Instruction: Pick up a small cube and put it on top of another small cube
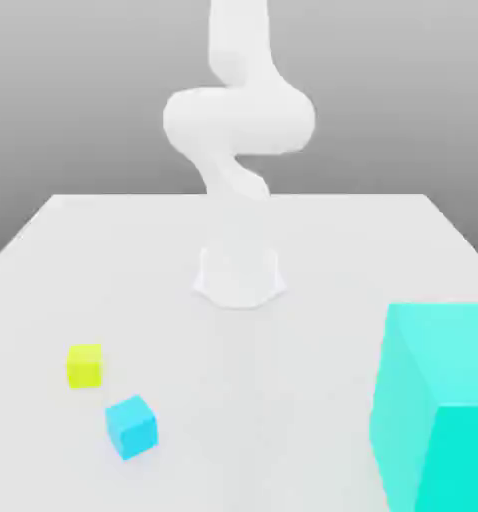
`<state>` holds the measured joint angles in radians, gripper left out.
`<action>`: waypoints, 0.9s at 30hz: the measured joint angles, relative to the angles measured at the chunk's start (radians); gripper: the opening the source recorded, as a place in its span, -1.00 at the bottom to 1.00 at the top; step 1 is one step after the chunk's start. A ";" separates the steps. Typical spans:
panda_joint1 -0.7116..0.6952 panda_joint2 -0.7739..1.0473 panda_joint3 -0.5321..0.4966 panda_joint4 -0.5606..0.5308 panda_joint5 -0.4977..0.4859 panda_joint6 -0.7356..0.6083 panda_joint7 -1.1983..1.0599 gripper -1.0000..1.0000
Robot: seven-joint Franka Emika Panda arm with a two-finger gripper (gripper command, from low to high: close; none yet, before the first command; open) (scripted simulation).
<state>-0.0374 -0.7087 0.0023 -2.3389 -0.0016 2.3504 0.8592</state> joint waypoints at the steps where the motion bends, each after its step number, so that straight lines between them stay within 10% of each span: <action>1: -0.016 0.039 0.001 -0.017 0.000 0.022 0.025 0.00; 27: -0.272 0.985 -0.035 -0.320 0.046 0.585 0.489 0.00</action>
<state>-0.3092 0.2765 -0.0328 -2.6586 0.0447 2.9356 1.3482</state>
